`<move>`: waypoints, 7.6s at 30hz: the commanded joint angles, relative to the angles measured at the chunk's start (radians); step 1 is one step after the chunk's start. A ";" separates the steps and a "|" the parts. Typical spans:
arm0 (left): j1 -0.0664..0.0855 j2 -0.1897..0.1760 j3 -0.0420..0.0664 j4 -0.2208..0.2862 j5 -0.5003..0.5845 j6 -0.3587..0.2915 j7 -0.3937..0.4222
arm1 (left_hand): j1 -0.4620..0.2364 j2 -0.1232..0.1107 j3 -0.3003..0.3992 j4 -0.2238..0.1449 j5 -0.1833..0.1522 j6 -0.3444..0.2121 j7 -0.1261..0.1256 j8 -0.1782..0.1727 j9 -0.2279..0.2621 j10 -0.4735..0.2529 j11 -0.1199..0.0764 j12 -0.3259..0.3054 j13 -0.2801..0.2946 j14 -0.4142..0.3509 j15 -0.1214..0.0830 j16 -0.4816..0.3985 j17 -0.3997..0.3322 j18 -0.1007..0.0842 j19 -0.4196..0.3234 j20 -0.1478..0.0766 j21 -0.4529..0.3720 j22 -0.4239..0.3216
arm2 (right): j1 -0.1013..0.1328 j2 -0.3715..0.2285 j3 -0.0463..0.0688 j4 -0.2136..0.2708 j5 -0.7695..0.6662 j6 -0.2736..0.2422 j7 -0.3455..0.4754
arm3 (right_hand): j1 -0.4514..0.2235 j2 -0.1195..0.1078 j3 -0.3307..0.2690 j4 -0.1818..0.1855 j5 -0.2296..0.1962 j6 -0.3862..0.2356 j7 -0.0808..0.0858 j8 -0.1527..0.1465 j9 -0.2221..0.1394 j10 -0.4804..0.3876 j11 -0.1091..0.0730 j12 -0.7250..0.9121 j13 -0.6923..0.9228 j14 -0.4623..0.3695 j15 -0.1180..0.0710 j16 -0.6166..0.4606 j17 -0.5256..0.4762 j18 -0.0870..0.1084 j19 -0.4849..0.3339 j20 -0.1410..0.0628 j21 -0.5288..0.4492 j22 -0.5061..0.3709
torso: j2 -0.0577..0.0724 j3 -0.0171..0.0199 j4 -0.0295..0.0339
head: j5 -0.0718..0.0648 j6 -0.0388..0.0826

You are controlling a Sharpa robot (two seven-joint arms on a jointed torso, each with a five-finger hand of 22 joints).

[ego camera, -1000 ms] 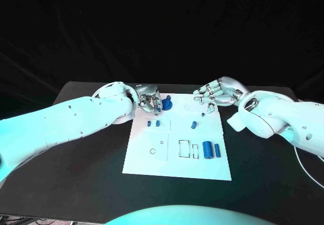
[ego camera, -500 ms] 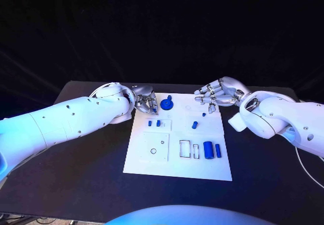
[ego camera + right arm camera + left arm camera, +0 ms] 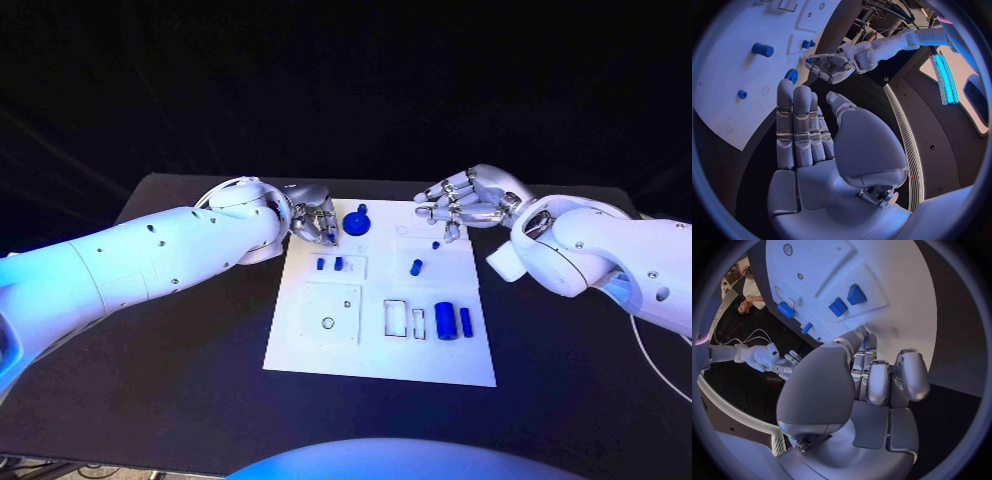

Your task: Assemble the parts on the task board

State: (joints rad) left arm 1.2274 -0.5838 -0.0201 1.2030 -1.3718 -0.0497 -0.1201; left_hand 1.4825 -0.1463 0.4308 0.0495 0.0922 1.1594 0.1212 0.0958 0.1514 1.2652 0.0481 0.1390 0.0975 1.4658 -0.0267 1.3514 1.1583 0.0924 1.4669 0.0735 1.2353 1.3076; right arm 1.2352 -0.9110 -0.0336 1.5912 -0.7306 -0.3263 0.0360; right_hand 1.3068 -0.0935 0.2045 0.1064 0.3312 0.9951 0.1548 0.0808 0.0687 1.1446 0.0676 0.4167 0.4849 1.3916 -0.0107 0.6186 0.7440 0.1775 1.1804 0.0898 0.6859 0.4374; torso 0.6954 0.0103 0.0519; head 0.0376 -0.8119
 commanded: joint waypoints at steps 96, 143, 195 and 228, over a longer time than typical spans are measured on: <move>-0.011 -0.233 0.002 0.207 1.327 -0.177 0.337 | -0.071 -0.012 0.076 -0.051 0.007 -0.082 0.043 0.017 -0.078 -0.059 0.040 0.007 -0.014 -0.222 0.028 -0.428 -0.619 0.091 -0.264 0.029 -0.632 -0.407 | -0.013 0.036 0.000 -0.090 -0.970 0.165 -0.235 | 0.068 -0.021 0.143 -0.121 -0.133 0.087 -0.023 0.017 -0.001 -0.013 0.002 -0.245 -0.308 0.087 -0.004 0.189 0.194 -0.007 0.085 -0.018 0.123 0.123 | -0.004 -0.0038 0.0012 | -0.055 0.026; -0.016 -0.282 -0.006 0.290 1.432 -0.192 0.361 | -0.068 -0.010 0.065 -0.067 0.019 -0.085 0.046 0.018 -0.082 -0.069 0.042 0.019 -0.012 -0.236 0.028 -0.439 -0.628 0.091 -0.270 0.027 -0.649 -0.417 | -0.064 0.146 0.001 -0.187 -1.014 0.268 -0.223 | 0.076 0.031 0.253 -0.144 -0.252 0.137 -0.035 -0.001 0.007 0.015 -0.007 -0.290 -0.415 0.107 -0.009 0.306 0.287 -0.022 0.104 -0.019 0.244 0.255 | -0.005 -0.0019 0.0003 | -0.059 0.017; -0.020 -0.288 -0.007 0.292 1.417 -0.194 0.342 | -0.056 -0.005 0.067 -0.086 0.022 -0.094 0.053 0.016 -0.084 -0.083 0.047 0.025 -0.013 -0.244 0.030 -0.445 -0.634 0.090 -0.272 0.026 -0.655 -0.419 | -0.051 0.031 0.024 0.029 -0.981 0.080 -0.251 | 0.037 0.039 0.262 -0.147 -0.283 0.197 -0.052 0.020 0.028 0.080 -0.021 -0.308 -0.420 0.118 -0.020 0.396 0.353 -0.045 0.146 -0.028 0.370 0.407 | -0.006 -0.0028 -0.0007 | -0.065 0.014; -0.022 -0.278 -0.007 0.308 1.417 -0.187 0.344 | -0.058 -0.005 0.066 -0.086 0.022 -0.096 0.054 0.015 -0.084 -0.084 0.048 0.026 -0.013 -0.244 0.031 -0.445 -0.634 0.090 -0.272 0.027 -0.656 -0.419 | -0.154 0.227 0.008 0.067 -0.968 0.128 -0.204 | 0.050 0.046 0.266 -0.156 -0.283 0.195 -0.042 0.017 0.031 0.086 -0.014 -0.318 -0.420 0.118 -0.017 0.412 0.366 -0.048 0.150 -0.025 0.385 0.424 | -0.004 -0.0028 0.0002 | -0.006 -0.001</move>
State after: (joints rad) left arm 1.2056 -0.8641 -0.0274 1.5080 0.0485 -0.2500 0.2190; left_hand 1.4236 -0.1579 0.4983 -0.0320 0.1077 1.0665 0.1712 0.1117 0.0682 1.1846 0.0962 0.1590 0.0842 1.2278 0.0042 0.9118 0.5253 0.1712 1.2006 0.1003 0.5846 0.8903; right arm 1.0841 -0.6876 -0.0256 1.6627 -1.6829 -0.2168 -0.1792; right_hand 1.3530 -0.0532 0.4715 -0.0430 0.0458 1.1868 0.1037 0.0964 0.0907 1.2268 0.0495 0.1042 0.0661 1.4667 -0.0215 1.0273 1.1090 0.1467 1.3271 0.0646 1.0693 0.8627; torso 0.6908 0.0063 0.0520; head 0.0281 -0.8112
